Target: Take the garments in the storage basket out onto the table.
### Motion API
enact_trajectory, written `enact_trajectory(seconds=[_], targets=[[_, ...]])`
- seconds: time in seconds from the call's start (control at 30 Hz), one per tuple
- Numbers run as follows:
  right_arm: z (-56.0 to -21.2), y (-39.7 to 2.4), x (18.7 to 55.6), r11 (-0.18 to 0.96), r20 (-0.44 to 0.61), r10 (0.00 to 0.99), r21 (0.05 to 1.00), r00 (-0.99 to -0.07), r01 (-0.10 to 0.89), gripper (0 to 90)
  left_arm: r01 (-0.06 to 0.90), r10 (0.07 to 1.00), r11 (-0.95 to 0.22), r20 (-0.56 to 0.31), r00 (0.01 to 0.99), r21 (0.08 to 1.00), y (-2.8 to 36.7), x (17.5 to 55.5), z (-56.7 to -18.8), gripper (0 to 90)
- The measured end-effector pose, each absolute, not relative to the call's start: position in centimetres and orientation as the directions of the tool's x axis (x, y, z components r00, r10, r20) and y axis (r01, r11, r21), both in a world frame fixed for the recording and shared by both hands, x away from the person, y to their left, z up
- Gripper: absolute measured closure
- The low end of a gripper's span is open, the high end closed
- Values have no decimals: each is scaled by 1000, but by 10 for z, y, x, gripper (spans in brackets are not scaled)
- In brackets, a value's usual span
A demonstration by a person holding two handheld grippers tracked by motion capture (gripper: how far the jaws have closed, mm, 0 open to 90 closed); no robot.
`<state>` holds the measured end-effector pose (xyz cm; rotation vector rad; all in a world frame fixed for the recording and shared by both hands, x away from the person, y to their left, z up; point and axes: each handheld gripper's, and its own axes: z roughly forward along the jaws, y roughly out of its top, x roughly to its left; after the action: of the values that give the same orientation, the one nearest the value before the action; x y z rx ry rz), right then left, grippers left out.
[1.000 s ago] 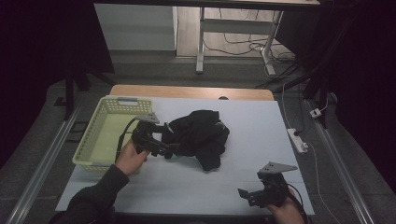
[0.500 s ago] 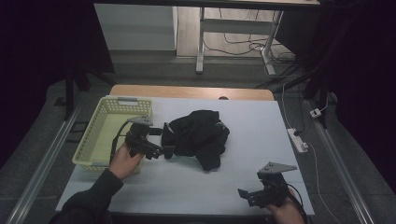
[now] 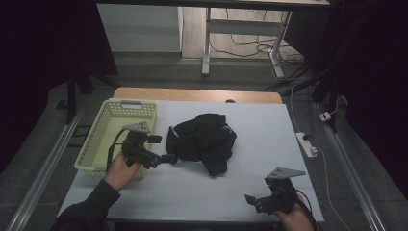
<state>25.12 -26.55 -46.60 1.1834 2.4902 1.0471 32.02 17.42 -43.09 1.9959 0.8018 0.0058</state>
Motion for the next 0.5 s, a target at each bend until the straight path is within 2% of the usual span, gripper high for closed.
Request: enact_trajectory(seconds=[0.5], targets=[[-466,-265,251,431,121,739,670,-662,604,0,531,566,-319,-291,771,786,193,297,-434,0]])
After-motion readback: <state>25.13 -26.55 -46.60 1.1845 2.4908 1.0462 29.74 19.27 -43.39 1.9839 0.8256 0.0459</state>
